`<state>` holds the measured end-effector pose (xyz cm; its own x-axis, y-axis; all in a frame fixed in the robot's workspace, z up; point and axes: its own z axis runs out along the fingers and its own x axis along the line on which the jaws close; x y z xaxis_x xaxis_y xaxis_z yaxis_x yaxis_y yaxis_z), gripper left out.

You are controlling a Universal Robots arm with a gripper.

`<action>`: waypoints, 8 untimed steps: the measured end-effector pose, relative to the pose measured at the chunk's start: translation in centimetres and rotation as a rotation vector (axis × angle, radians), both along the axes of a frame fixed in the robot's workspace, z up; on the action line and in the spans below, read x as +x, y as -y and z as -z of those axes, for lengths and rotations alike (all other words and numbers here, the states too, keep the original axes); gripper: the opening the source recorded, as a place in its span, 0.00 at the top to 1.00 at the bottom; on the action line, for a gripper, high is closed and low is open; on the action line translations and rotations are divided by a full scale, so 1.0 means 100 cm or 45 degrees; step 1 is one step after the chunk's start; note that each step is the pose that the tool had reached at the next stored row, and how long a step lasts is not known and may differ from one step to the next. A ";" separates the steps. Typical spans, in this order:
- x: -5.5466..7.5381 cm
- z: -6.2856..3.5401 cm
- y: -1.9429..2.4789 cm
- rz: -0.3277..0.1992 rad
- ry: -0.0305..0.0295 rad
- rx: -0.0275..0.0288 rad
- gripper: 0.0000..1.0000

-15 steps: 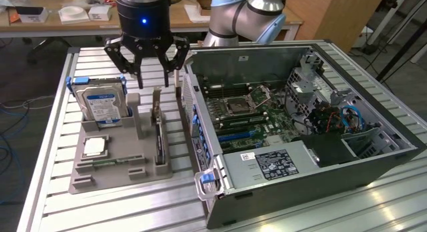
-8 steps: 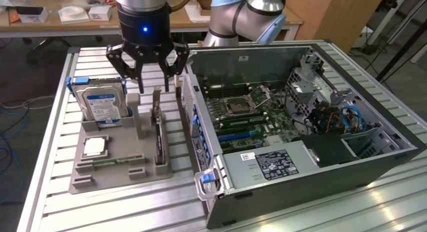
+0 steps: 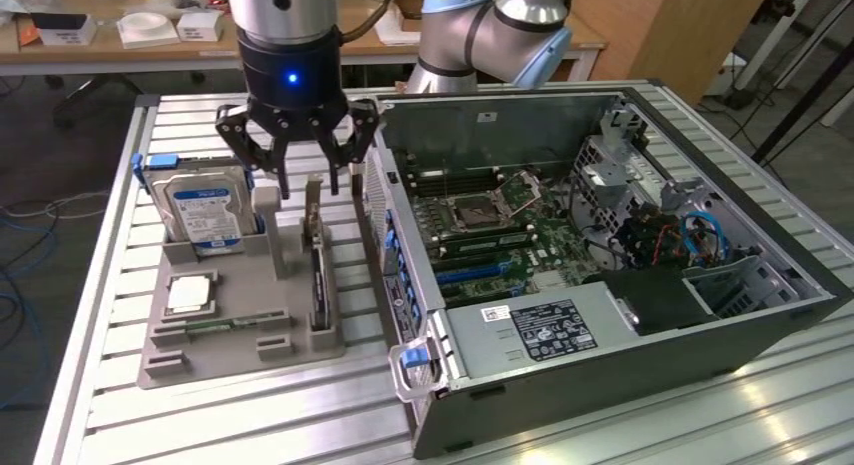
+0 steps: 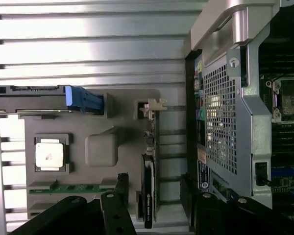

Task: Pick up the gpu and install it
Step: 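Pick up the gpu and move the gpu toward the slot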

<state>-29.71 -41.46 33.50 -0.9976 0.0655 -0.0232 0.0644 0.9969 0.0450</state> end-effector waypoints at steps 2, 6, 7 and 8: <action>0.000 0.0021 0.0020 0.000 0.0002 0.0001 0.45; 0.000 0.0064 0.0057 0.000 0.0001 0.0000 0.45; 0.000 0.0080 0.0065 0.000 0.0001 0.0001 0.45; 0.000 0.0094 0.0071 0.000 0.0001 0.0001 0.45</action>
